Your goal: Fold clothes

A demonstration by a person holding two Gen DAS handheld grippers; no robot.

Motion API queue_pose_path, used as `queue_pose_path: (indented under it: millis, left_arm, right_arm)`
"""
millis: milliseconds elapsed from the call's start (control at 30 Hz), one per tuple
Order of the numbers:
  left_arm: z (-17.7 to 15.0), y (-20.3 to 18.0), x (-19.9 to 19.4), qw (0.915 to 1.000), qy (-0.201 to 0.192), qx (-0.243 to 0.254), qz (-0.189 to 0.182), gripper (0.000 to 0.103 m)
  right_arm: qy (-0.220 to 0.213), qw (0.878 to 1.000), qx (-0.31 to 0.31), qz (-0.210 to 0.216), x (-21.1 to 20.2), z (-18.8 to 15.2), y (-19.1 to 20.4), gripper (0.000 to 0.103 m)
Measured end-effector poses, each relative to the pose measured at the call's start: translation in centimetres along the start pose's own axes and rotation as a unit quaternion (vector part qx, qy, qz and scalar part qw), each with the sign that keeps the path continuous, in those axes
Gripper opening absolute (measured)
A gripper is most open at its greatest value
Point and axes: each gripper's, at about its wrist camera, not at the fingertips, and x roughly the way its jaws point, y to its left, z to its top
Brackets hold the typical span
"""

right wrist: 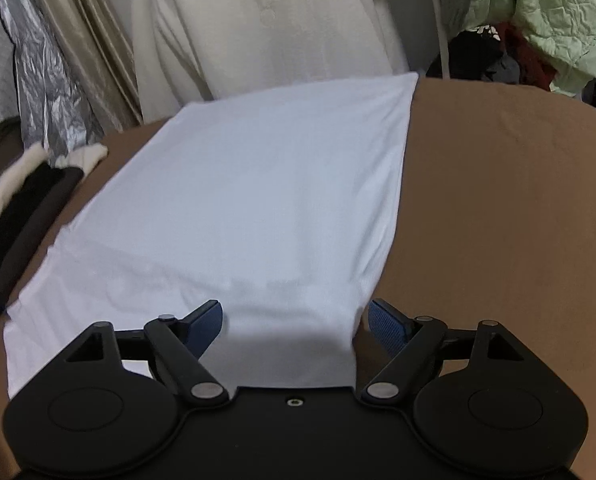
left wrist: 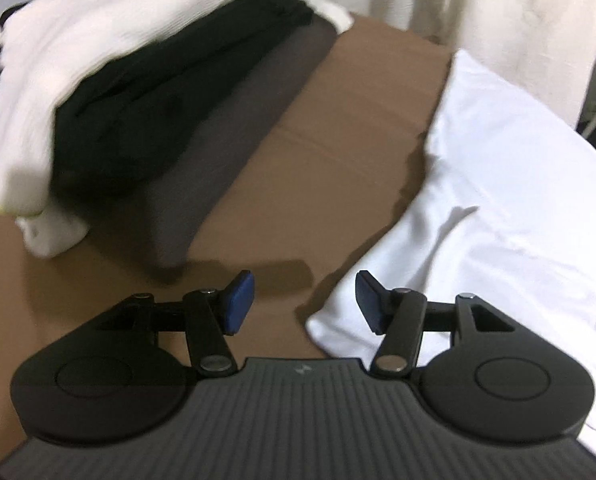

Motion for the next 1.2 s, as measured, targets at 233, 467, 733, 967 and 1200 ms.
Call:
queue_pose_path:
  millis: [233,467,733,967,1200]
  left_arm:
    - [3.7,-5.2,-0.1,0.9941,-0.038,0.098,-0.028,0.055]
    - [11.4,-11.8,0.5,0.9709,-0.161,0.172,0.043,0.056]
    - [22.0,-18.3,9.5,0.9621,-0.084,0.250,-0.069,0.070]
    - [28.1,-22.3,21.0,0.9605,-0.028,0.238,-0.141,0.070]
    - [29.9,-24.8,27.3,0.9673,-0.001,0.192,-0.166,0.062]
  right_arm:
    - [0.001,1.000,-0.020,0.000,1.4,3.9,-1.2,0.083]
    - [0.010,1.000,0.002,-0.010,4.7,13.1,-4.8,0.003]
    - [0.006,0.999,0.040,0.025,10.3,21.4,-9.3,0.019]
    - [0.030,0.997,0.077,0.006,16.2,21.6,-11.9,0.039]
    - [-0.003,0.986,0.164,-0.014,20.5,23.3,-15.3,0.063]
